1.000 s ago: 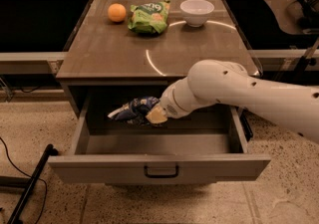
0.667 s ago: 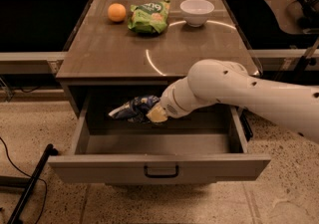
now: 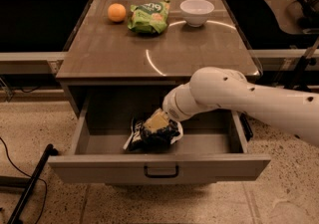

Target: Place blue chip bag into top drawer

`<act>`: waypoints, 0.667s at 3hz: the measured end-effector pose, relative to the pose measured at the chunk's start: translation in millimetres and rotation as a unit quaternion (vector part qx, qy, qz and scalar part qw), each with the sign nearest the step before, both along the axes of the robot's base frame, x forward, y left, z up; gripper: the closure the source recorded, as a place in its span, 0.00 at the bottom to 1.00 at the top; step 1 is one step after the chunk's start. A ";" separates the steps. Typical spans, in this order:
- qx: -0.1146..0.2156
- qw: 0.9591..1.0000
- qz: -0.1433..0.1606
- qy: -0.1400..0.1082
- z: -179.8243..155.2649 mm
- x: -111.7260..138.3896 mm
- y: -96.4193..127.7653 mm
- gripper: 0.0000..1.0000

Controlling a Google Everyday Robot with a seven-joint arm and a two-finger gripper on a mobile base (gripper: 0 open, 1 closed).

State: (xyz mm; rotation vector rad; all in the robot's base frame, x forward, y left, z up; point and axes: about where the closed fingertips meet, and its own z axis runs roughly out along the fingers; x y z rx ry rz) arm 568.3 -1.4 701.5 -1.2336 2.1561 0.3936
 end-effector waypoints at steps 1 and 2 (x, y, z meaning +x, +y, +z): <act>0.003 1.000 -0.007 -0.001 -4.1 -0.3 -6.1 0.00; 0.004 1.000 -0.027 0.001 -0.3 -9.3 -22.7 0.00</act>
Offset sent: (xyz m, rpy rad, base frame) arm -0.0207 -0.0481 0.0065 0.0092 0.0046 -0.1116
